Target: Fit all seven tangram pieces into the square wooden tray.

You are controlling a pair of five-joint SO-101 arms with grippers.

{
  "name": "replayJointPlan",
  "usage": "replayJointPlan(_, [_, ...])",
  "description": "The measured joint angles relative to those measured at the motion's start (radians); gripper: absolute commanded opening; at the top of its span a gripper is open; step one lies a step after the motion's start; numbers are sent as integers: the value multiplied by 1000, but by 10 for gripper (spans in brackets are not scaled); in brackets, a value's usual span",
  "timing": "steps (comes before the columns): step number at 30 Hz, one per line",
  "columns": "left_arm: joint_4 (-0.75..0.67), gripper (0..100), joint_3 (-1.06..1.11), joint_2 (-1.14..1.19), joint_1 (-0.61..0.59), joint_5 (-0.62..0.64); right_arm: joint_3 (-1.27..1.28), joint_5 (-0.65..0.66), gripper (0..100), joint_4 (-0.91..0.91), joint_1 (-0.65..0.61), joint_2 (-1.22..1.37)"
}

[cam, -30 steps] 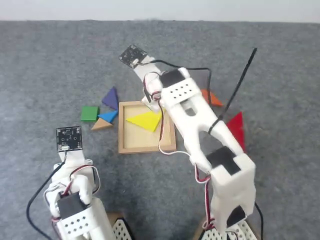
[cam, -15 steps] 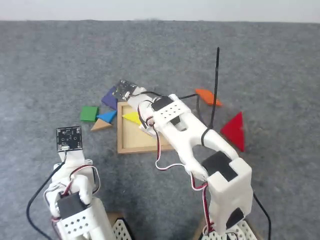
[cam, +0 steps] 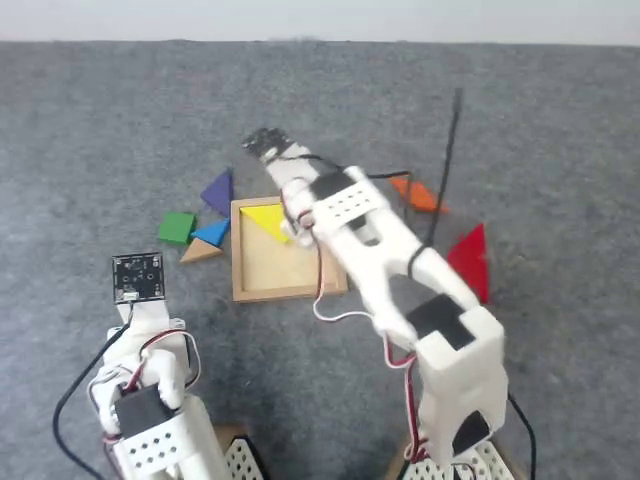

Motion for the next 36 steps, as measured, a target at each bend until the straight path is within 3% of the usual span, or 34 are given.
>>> replayJointPlan(9, [0, 14, 0, 0, 0, 0, 292, 43, 117, 6, 262, -397])
replayJointPlan(15, [0, 14, 0, 0, 0, 0, 572, 0, 352, -12, 468, -571])
replayJointPlan(17, [0, 14, 0, 0, 0, 0, 620, -38, 391, -57, 486, -572])
replayJointPlan(26, [0, 14, 0, 0, 0, 0, 632, -331, 392, -141, 522, -374])
replayJointPlan(36, [0, 14, 0, 0, 0, 0, 480, -367, 388, -40, 562, -189])
